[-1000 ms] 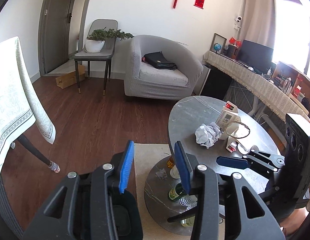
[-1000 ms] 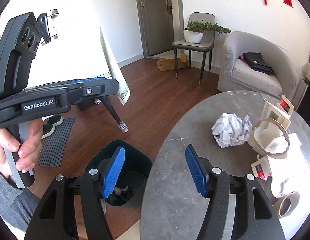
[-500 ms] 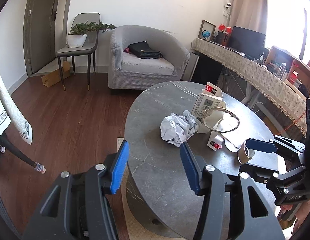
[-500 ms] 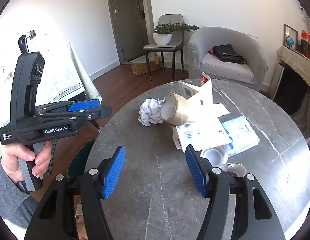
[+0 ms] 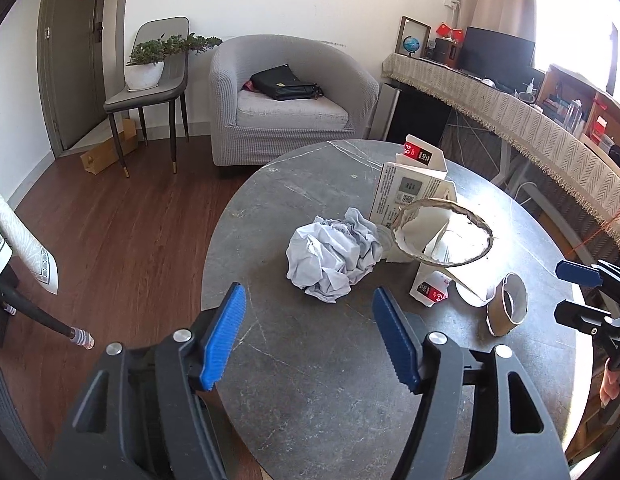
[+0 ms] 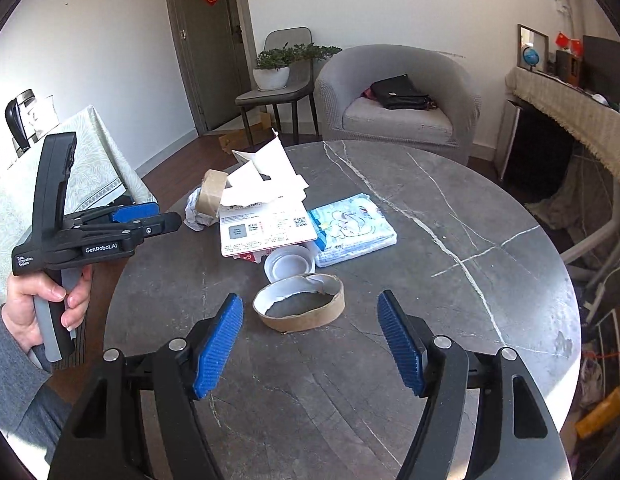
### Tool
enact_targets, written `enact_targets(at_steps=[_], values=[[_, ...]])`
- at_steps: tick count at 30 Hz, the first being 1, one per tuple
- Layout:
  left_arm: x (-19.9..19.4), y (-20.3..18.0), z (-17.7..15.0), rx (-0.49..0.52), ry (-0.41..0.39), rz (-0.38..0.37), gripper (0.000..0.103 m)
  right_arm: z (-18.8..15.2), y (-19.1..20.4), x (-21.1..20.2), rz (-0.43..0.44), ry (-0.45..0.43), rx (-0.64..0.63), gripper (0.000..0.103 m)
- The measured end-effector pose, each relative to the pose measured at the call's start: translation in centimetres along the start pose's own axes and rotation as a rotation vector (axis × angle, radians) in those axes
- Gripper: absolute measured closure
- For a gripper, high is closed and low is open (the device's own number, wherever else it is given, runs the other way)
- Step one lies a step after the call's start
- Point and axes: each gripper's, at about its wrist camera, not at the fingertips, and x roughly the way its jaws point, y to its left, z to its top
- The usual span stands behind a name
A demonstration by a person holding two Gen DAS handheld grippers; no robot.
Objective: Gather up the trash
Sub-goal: 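Grasp crumpled white paper with the left tool while the right tool grasps the tape roll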
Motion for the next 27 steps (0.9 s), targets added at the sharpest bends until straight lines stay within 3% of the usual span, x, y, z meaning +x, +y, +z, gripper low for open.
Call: enact_targets(at_steps=[11,22,27], values=[[1.6,-0.9,0.3,0.03,0.038,0.007,0.033,-0.4,-0.8,0.3,0.015,0.026,0.024,0.026],[3.3,-0.6,1.6,-0.012,0.056,0.024,0.034,0.2,-0.9,2.0,0.026,0.077,0.044,0.021],[4.1,-0.6,2.2,-0.031,0.071,0.017,0.043,0.2,-0.4,3.2,0.014,0.116,0.017,0.018]])
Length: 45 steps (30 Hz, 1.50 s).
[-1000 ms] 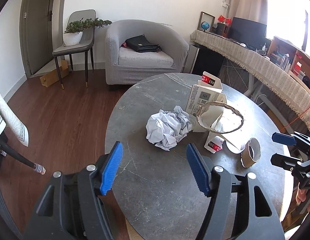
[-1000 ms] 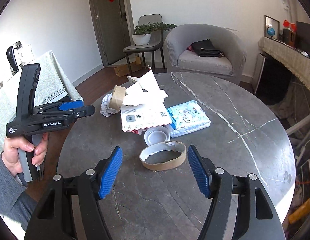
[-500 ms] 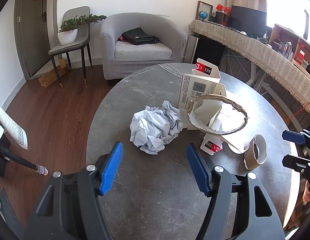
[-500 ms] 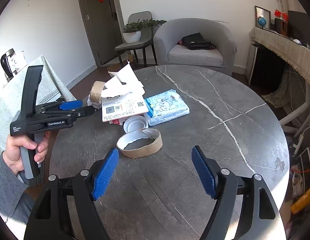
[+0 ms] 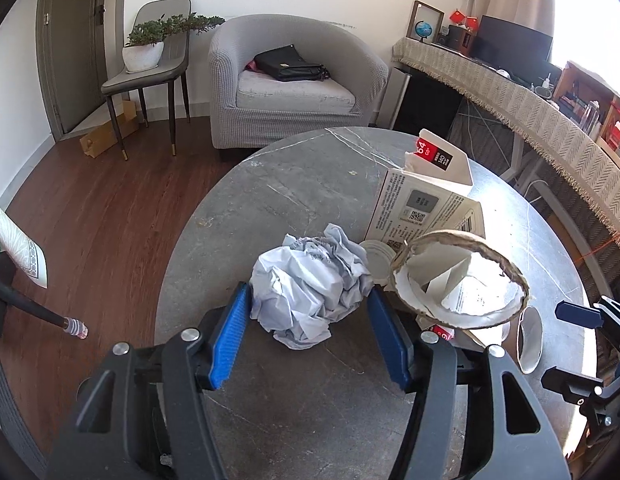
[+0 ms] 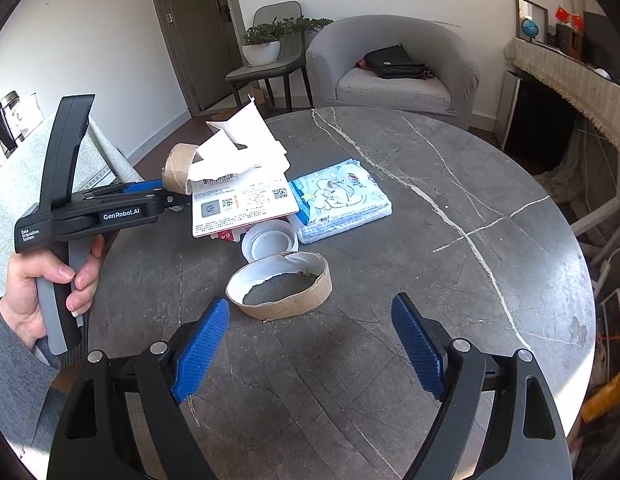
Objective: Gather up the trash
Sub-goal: 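Grasp crumpled white paper with the left tool while the right tool grasps the tape roll, then carry the paper and tape roll to the bin and open both tools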
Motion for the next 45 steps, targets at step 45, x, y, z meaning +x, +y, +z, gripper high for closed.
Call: enact_targets(at_steps=[45], values=[[-6.7,4.2,-3.2,-0.022,-0.055,-0.023,0.053,2.2,4.2,2.0,-0.085,0.016,-0.031,0.044]])
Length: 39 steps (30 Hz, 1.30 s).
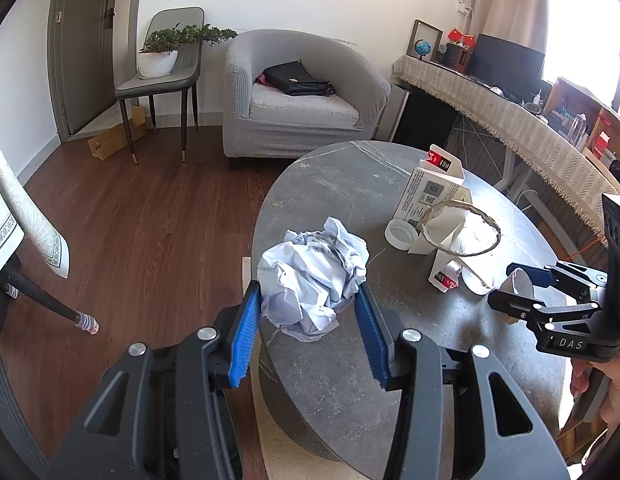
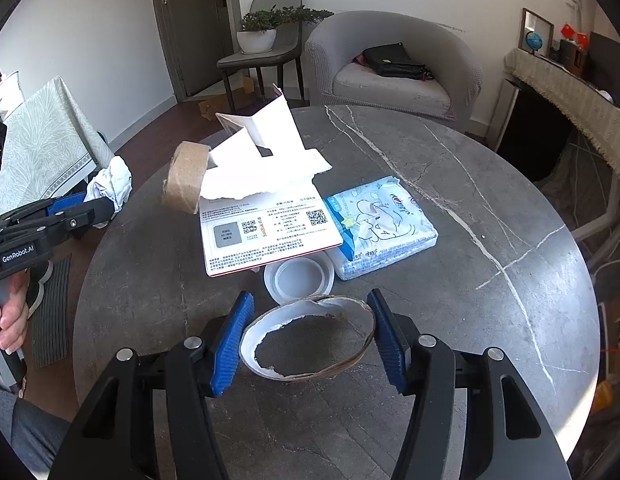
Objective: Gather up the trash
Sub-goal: 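Carry the paper and tape roll to the bin and open both tools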
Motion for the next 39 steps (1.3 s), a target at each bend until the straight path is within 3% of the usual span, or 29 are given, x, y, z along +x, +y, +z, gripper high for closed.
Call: enact_targets(at_steps=[14,28,39], values=[[-2.6,3.4,-2.5,-0.031,0.0,0.064,0.053,0.4,6.8,-1.7,0.152,-0.057,-0.065,0.044],[-2.3,9.9,-7.2,-0.061,0.113,0.133,0.053,2.9,13.7,0.6,0.29,-0.082,-0.089,0.043],[-1.2,14.8,-10.6,-0.102,0.208,0.155,0.053,3.7,19.3,2.9,0.335,-0.051,-0.151,0.043]])
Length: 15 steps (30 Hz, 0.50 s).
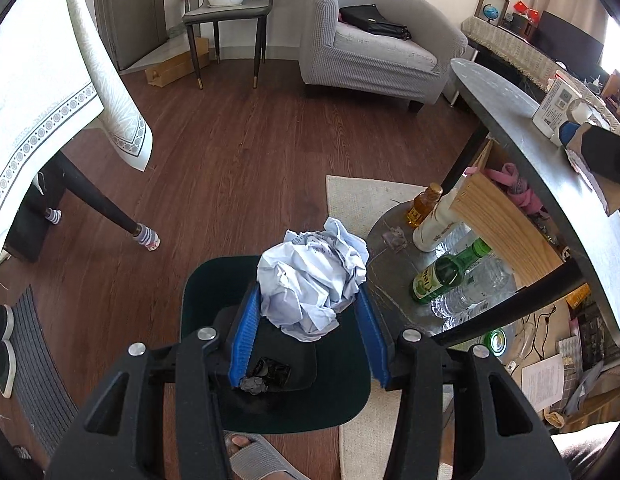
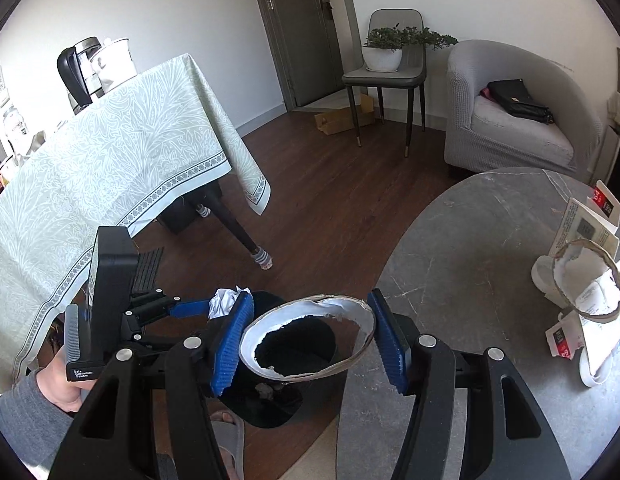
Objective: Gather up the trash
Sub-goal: 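Carry the paper and tape roll to the bin and open both tools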
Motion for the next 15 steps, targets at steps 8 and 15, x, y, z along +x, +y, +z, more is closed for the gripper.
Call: enact_targets(at_steps=[8,15], values=[[1.8,1.6,-1.8,0.0,0.076,0.002,0.052,0.5,2.1,2.0,0.026,0.021,-0.024,0.043],[3.0,1.6,-3.2,0.031,0.14,0.005,0.038,0.7,3.3,3.5,0.042,0.042,-0.034,0.043]])
